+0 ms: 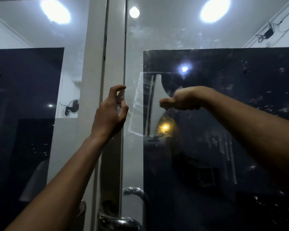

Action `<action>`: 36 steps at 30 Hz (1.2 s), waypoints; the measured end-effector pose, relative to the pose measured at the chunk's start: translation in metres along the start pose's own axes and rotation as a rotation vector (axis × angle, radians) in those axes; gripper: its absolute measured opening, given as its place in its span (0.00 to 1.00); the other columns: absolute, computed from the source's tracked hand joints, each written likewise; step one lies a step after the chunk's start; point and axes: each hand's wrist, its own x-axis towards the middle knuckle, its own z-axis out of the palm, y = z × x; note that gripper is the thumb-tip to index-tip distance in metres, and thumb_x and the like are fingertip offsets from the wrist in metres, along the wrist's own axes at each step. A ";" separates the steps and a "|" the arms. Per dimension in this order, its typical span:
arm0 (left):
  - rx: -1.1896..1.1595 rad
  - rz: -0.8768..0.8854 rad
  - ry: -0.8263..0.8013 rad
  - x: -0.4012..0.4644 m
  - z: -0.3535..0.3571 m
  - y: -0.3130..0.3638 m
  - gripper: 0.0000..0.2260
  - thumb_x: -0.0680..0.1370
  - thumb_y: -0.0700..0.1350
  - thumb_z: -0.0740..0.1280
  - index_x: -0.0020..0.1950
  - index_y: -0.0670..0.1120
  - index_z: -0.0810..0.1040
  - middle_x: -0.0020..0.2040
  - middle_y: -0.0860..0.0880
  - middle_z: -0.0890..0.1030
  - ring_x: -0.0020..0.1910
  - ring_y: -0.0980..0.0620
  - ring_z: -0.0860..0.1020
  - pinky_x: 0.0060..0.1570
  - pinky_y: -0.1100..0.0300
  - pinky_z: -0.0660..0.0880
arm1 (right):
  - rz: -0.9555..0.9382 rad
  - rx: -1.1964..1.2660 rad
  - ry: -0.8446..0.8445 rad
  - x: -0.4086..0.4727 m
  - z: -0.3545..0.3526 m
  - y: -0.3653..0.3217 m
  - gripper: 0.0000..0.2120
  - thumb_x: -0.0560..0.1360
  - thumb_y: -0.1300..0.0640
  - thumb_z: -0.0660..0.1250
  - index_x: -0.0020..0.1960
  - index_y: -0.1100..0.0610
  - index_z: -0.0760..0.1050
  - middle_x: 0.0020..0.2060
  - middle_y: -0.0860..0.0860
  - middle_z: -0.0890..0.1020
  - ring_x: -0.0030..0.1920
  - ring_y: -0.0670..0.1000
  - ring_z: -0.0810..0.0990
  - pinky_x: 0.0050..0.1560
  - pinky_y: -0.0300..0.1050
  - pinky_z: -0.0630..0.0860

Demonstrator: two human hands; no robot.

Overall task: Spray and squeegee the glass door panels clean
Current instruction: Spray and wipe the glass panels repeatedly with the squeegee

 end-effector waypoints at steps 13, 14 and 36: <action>-0.011 0.002 -0.023 -0.011 0.005 0.010 0.18 0.83 0.44 0.62 0.73 0.50 0.65 0.44 0.48 0.79 0.36 0.56 0.76 0.38 0.59 0.75 | 0.074 0.537 0.117 -0.004 0.008 -0.025 0.18 0.84 0.42 0.53 0.47 0.54 0.71 0.35 0.55 0.72 0.29 0.51 0.68 0.29 0.42 0.65; -0.008 0.004 -0.024 -0.010 0.005 0.010 0.18 0.83 0.45 0.62 0.73 0.51 0.65 0.44 0.48 0.78 0.36 0.57 0.76 0.39 0.59 0.75 | 0.093 0.635 0.145 -0.001 0.004 -0.027 0.22 0.83 0.40 0.53 0.48 0.58 0.72 0.36 0.57 0.73 0.30 0.52 0.69 0.30 0.43 0.66; -0.031 0.019 -0.011 0.001 0.006 0.001 0.19 0.83 0.45 0.62 0.73 0.50 0.66 0.46 0.49 0.79 0.37 0.59 0.77 0.37 0.67 0.71 | 0.190 1.623 0.442 0.040 0.050 -0.052 0.18 0.84 0.48 0.58 0.46 0.62 0.73 0.31 0.52 0.77 0.18 0.47 0.73 0.19 0.34 0.68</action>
